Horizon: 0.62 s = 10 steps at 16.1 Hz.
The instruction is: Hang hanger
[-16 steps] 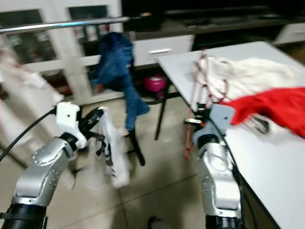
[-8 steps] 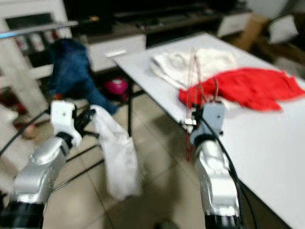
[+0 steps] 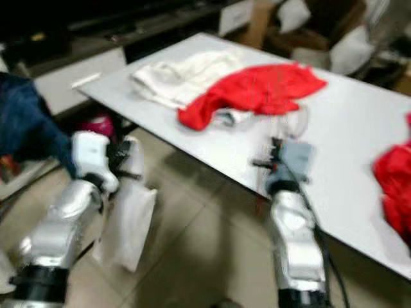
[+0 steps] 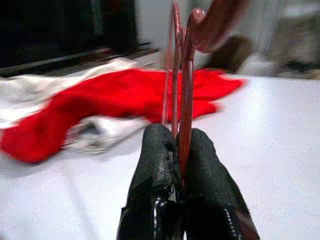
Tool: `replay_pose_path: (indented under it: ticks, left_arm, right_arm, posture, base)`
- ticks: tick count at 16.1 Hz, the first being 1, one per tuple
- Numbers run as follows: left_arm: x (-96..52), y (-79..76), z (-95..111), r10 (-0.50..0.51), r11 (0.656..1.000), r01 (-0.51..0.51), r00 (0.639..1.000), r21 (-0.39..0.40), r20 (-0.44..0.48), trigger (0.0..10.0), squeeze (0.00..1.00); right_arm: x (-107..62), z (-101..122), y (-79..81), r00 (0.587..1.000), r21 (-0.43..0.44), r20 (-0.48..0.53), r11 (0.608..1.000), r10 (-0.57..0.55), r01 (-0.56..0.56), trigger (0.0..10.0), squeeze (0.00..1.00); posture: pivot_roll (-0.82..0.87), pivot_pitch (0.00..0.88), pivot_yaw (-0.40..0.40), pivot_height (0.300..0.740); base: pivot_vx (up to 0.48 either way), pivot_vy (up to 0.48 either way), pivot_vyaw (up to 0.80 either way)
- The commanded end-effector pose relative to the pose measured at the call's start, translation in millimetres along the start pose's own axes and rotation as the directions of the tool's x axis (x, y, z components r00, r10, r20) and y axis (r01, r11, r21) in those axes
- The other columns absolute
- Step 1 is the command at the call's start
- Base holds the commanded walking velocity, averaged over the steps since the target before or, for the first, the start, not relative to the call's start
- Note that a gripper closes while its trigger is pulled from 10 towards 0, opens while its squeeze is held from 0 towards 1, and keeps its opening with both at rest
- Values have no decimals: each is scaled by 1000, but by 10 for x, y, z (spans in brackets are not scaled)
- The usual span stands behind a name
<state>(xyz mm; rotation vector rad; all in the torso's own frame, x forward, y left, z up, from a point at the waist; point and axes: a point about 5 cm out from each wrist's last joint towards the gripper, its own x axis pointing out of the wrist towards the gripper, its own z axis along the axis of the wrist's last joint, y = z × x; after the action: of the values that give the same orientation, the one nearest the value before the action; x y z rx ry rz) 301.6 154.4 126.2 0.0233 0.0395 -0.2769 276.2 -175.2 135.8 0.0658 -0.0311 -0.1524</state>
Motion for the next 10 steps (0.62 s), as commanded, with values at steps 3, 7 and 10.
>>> replay_pose_path:
  ticks: [3,7,10]
  left_arm:
    - [5,26,50,-44,999,44,999,-3,8,10000,0]
    - [3,40,37,-34,999,34,999,5,4,10000,0]
    - [0,84,36,-20,1000,20,1000,10,0,10000,0]
  right_arm:
    - [2,20,63,997,44,-26,996,75,-73,10000,0]
    - [-26,-49,141,989,42,-74,992,124,-121,10000,0]
    - [-52,-116,167,981,40,-123,988,150,-146,10000,0]
  posture:
    - [-60,0,24,740]
    - [-56,0,18,740]
    - [-54,0,18,740]
  base:
    - [0,0,-800]
    - [0,0,-800]
    - [0,80,-800]
